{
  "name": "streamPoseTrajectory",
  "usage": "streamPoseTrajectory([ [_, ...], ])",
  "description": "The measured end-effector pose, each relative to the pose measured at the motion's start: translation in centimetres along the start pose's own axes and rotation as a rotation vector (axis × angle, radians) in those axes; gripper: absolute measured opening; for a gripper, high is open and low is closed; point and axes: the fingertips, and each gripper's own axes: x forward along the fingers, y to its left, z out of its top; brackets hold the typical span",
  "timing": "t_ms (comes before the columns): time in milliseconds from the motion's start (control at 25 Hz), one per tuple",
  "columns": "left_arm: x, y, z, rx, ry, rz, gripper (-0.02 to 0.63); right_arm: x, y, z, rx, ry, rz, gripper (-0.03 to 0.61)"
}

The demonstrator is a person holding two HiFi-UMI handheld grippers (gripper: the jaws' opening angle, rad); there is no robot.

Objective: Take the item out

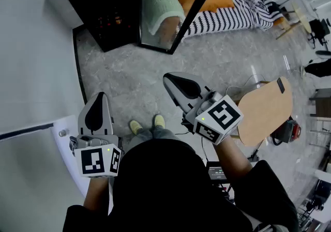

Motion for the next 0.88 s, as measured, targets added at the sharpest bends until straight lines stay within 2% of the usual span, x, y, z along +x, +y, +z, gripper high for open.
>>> streamPoseTrajectory([
  [200,-0.4,0.2,0.5,0.001,-0.004,-0.008,0.009,0.0,0.5,0.2,-0.01,0.005,-0.002,0.008],
  [400,-1.3,0.4,0.7,0.011,-0.012,-0.008,0.009,-0.3,0.8,0.8,0.047,-0.019,0.007,0.008],
  [520,-1.4,0.7,0.9,0.011,-0.016,-0.01,0.009,-0.2,1.0,1.2,0.029,-0.017,0.003,0.008],
  [880,-2.1,1.5,1.9,0.031,-0.054,-0.047,0.009,0.9,2.9,1.8,0.072,-0.037,0.056,0.008],
])
